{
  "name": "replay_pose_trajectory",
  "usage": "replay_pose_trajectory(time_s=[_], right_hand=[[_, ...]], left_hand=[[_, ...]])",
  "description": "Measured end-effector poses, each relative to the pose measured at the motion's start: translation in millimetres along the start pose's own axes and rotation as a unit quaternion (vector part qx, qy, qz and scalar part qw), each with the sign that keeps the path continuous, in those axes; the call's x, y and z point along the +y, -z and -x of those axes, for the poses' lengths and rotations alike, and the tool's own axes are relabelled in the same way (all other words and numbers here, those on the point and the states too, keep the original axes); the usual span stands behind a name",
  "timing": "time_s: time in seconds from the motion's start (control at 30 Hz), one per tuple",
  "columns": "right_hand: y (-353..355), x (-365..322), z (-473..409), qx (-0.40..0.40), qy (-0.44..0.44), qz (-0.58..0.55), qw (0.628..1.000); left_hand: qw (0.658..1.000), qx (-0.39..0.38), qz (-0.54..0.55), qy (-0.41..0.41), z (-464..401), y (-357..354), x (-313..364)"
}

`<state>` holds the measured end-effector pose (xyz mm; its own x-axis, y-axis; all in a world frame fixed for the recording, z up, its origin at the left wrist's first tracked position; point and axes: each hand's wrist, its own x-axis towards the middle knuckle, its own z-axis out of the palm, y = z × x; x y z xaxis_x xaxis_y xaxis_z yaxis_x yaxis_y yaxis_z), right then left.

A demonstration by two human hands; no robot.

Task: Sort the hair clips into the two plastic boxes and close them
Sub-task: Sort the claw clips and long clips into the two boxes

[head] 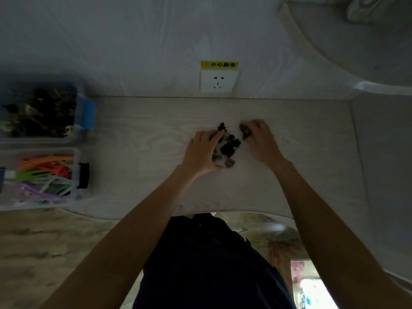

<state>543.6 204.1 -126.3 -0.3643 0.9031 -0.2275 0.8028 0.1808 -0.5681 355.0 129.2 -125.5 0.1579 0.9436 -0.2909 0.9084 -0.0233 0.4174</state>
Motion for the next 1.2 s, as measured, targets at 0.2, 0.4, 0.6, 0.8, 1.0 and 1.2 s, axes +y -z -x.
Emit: replay_pose_trajectory(time_s=[0.2, 0.4, 0.6, 0.8, 1.0, 1.2], right_hand=[[-24, -26, 60, -0.056, -0.028, -0.046, 0.997], [-40, -46, 52, 0.012, -0.081, -0.056, 0.995], [-43, -48, 48, -0.001, -0.084, -0.02, 0.996], [-40, -51, 49, 0.009, -0.057, -0.058, 0.997], [-41, -56, 45, -0.003, -0.063, -0.075, 0.995], [-49, -68, 46, 0.005, -0.064, -0.088, 0.994]], left_hand=[[0.999, 0.009, 0.051, -0.005, 1, 1, -2], [0.993, 0.017, 0.117, 0.002, 6, 8, 1], [0.984, 0.008, 0.176, 0.025, 12, 7, 1], [0.973, 0.004, 0.226, 0.041, 17, 4, -4], [0.952, 0.009, 0.3, 0.055, 26, 4, -8], [0.943, 0.013, 0.328, 0.05, 36, 14, -18]])
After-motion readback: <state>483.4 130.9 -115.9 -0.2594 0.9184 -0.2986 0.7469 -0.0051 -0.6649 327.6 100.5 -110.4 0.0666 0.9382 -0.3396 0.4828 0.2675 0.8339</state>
